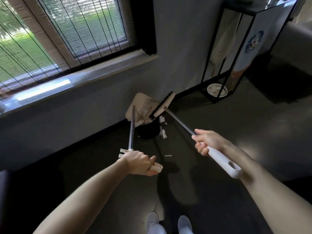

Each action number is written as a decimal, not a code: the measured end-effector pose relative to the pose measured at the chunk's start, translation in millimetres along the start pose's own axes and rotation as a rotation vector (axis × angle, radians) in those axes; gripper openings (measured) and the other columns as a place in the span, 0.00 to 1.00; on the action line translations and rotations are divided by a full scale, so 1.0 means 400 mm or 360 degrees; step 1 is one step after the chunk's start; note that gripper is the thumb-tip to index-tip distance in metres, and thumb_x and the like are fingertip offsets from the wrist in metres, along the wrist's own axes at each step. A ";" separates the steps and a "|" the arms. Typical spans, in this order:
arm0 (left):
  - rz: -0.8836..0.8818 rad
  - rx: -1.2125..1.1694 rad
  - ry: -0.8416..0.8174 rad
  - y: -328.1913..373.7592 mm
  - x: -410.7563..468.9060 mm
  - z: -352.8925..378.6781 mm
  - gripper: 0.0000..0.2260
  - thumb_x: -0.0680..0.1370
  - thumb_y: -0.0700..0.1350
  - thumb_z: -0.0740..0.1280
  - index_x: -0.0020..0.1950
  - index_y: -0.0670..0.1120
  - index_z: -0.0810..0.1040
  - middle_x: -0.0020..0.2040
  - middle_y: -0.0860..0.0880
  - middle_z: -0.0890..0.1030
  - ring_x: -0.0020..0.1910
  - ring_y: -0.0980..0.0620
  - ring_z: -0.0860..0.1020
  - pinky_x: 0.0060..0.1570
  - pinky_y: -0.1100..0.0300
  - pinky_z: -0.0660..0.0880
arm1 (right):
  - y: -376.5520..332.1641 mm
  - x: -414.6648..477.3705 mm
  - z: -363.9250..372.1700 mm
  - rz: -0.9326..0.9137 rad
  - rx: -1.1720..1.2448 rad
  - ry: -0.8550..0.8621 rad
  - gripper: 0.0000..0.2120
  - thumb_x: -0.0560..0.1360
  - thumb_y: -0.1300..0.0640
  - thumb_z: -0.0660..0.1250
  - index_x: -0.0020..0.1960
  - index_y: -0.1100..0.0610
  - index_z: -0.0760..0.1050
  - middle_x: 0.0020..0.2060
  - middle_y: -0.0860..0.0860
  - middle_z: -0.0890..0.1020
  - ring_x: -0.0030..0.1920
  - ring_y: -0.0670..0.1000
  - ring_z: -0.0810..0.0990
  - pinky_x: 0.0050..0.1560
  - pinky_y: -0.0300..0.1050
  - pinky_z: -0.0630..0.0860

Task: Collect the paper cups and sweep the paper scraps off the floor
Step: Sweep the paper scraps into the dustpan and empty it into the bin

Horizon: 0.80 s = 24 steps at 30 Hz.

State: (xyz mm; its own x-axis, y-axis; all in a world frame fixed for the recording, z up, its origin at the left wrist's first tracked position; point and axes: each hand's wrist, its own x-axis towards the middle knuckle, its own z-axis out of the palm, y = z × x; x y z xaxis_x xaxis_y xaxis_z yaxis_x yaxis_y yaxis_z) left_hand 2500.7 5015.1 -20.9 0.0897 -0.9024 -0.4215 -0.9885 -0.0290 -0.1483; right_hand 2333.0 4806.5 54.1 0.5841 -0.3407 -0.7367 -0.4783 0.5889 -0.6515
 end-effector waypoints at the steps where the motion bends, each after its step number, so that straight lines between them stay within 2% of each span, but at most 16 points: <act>1: 0.0011 0.0024 -0.0003 0.005 0.014 0.001 0.31 0.77 0.67 0.51 0.68 0.45 0.67 0.51 0.45 0.82 0.49 0.41 0.81 0.39 0.52 0.71 | -0.001 -0.010 -0.009 -0.0006 0.0001 0.0006 0.28 0.81 0.65 0.58 0.77 0.53 0.53 0.30 0.51 0.63 0.18 0.41 0.63 0.16 0.31 0.61; 4: 0.0008 0.0146 0.0168 0.002 0.044 -0.028 0.29 0.78 0.67 0.50 0.61 0.44 0.71 0.49 0.47 0.82 0.45 0.43 0.82 0.36 0.55 0.71 | -0.016 -0.035 -0.037 -0.0047 0.0012 0.0024 0.28 0.81 0.65 0.58 0.77 0.53 0.53 0.29 0.51 0.64 0.18 0.41 0.64 0.15 0.31 0.62; 11: -0.0057 0.0311 0.0431 -0.043 -0.015 -0.134 0.33 0.75 0.68 0.43 0.60 0.45 0.72 0.48 0.50 0.82 0.43 0.47 0.83 0.32 0.58 0.69 | -0.059 -0.068 -0.075 -0.0123 -0.0075 0.0045 0.29 0.80 0.65 0.59 0.77 0.51 0.54 0.27 0.51 0.67 0.18 0.41 0.65 0.16 0.31 0.63; 13: -0.0108 0.0349 0.0465 -0.047 -0.053 -0.151 0.32 0.76 0.69 0.44 0.59 0.46 0.72 0.48 0.50 0.82 0.43 0.47 0.83 0.34 0.57 0.70 | -0.066 -0.072 -0.078 -0.0119 -0.0098 0.0021 0.29 0.80 0.64 0.59 0.77 0.51 0.54 0.26 0.51 0.68 0.18 0.41 0.65 0.16 0.32 0.63; 17: -0.0111 0.0403 0.0426 -0.054 -0.124 -0.171 0.29 0.77 0.68 0.46 0.60 0.47 0.71 0.48 0.51 0.81 0.44 0.47 0.83 0.35 0.57 0.69 | -0.067 -0.081 -0.074 -0.0086 -0.0042 -0.0065 0.27 0.81 0.64 0.58 0.77 0.51 0.55 0.31 0.51 0.64 0.18 0.41 0.65 0.15 0.31 0.62; 21: -0.0031 0.0420 0.0374 -0.056 -0.158 -0.144 0.30 0.77 0.68 0.45 0.60 0.47 0.70 0.47 0.50 0.81 0.43 0.47 0.83 0.34 0.57 0.68 | -0.053 -0.077 -0.082 -0.0006 0.0030 -0.0151 0.23 0.81 0.63 0.57 0.75 0.51 0.58 0.30 0.50 0.64 0.18 0.40 0.65 0.15 0.30 0.62; 24: -0.0034 0.0219 0.0080 -0.017 -0.107 -0.091 0.28 0.77 0.68 0.51 0.60 0.48 0.72 0.48 0.49 0.82 0.47 0.45 0.82 0.36 0.55 0.68 | -0.019 -0.069 -0.101 0.0043 0.0049 -0.0130 0.24 0.81 0.63 0.58 0.75 0.50 0.58 0.28 0.50 0.66 0.18 0.41 0.65 0.15 0.31 0.62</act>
State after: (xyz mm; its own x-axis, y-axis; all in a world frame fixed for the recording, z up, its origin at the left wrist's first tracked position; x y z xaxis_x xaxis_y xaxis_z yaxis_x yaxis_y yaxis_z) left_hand 2499.1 5038.2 30.9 0.1010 -0.9227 -0.3720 -0.9601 0.0076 -0.2797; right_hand 2294.0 4782.0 72.2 0.6232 -0.2644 -0.7361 -0.4750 0.6197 -0.6247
